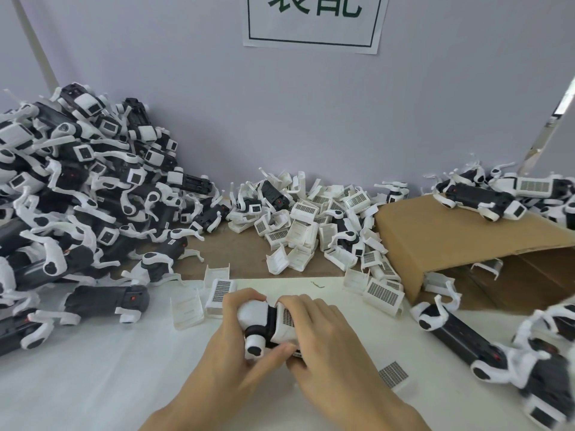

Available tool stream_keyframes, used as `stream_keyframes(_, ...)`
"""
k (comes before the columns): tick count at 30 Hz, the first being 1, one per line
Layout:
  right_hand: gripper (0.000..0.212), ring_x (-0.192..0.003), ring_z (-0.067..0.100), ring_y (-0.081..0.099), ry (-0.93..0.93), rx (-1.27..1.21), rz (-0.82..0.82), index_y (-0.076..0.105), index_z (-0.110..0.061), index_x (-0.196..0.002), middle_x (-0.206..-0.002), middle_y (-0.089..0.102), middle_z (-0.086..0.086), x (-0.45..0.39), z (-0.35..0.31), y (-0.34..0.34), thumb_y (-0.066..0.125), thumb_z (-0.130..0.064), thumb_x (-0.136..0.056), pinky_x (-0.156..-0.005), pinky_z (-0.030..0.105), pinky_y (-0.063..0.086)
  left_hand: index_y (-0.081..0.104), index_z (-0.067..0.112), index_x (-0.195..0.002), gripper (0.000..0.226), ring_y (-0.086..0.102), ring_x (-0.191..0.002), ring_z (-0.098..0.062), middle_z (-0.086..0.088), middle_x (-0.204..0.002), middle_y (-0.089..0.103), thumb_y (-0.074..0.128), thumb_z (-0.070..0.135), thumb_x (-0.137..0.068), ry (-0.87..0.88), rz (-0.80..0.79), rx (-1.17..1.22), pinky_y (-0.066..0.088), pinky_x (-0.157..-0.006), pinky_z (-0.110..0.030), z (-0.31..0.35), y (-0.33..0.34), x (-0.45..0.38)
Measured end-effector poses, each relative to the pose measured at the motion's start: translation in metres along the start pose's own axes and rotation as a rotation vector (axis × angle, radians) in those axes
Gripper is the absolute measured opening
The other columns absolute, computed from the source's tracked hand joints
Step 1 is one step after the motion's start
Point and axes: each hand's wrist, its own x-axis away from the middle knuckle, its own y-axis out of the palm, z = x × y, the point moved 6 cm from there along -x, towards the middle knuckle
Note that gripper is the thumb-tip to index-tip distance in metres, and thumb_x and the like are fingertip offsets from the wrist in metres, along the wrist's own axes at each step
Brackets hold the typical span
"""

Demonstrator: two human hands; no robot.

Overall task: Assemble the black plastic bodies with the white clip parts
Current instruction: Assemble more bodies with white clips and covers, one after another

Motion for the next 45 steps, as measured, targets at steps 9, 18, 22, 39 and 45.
stream_keyframes(9,0.036,-0.126,0.011,0.061,0.257,-1.032,-0.228,0.062,-0.033,-0.135,-0.132,0.067,-0.01,0.005,0.03,-0.003,0.049,-0.04,-0.102,-0.109,0.04,0.047,0.04,0.045,-0.129,0.047,0.069,-0.089,-0.021,0.005,-0.102,0.066,0.069,0.052,-0.093,-0.087,-0.06,0.079,0.062,-0.073,-0.047,0.007,-0.006,0.003)
stream_keyframes(18,0.012,-0.097,0.008,0.066,0.287,-0.938,-0.088,0.073,-0.029,-0.104,-0.1,0.07,-0.013,0.001,0.048,0.0,0.066,-0.039,-0.101,-0.083,0.015,0.049,0.044,0.053,-0.137,0.05,0.051,-0.135,-0.02,0.014,-0.139,0.054,0.064,0.058,-0.091,-0.034,0.036,-0.054,0.04,-0.109,-0.031,0.016,-0.016,-0.001)
stream_keyframes(22,0.033,-0.119,0.006,0.046,0.124,-0.455,0.071,0.064,-0.035,-0.123,-0.114,0.055,-0.024,0.001,0.04,-0.004,0.069,-0.052,-0.094,-0.1,0.016,0.034,0.05,0.053,-0.132,0.041,0.052,-0.138,-0.008,0.019,-0.141,0.057,0.072,0.038,-0.1,-0.066,0.083,0.004,0.04,-0.104,-0.012,0.012,-0.019,-0.005)
stream_keyframes(39,0.034,-0.108,0.005,0.054,0.059,-0.374,-0.062,0.064,-0.032,-0.133,-0.114,0.063,-0.019,0.002,0.039,0.0,0.059,-0.048,-0.103,-0.101,0.025,0.039,0.055,0.044,-0.141,0.045,0.057,-0.132,-0.008,0.016,-0.137,0.065,0.071,0.03,-0.1,-0.095,-0.072,0.054,0.041,-0.102,-0.011,0.002,-0.011,-0.006)
stream_keyframes(45,0.028,-0.098,0.006,0.057,0.034,-0.333,-0.003,0.069,-0.028,-0.119,-0.1,0.066,-0.015,0.0,0.036,-0.001,0.059,-0.047,-0.101,-0.1,0.029,0.039,0.059,0.031,-0.14,0.043,0.059,-0.13,-0.015,0.011,-0.133,0.067,0.07,0.027,-0.098,-0.094,-0.053,0.104,0.044,-0.102,-0.017,0.002,-0.012,-0.005)
